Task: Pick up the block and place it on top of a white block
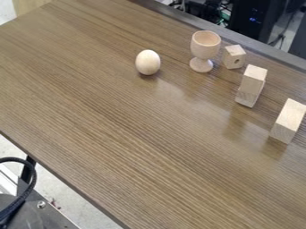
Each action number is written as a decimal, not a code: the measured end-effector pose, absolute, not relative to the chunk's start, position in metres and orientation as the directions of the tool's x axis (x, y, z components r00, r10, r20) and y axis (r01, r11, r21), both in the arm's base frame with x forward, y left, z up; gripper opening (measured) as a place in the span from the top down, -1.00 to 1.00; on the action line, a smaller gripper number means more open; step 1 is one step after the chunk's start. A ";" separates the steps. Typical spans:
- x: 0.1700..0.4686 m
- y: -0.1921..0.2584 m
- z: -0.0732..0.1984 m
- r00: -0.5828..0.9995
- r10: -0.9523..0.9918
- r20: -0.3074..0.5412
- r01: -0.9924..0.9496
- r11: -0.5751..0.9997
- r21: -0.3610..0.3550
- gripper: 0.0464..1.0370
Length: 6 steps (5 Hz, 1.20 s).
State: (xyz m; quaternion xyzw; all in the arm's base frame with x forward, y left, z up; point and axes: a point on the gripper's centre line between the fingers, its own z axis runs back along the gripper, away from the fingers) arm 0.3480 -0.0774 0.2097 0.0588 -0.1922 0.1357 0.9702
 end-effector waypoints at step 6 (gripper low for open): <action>0.346 -0.091 0.142 0.928 0.241 0.286 -0.264 0.964 0.044 -0.93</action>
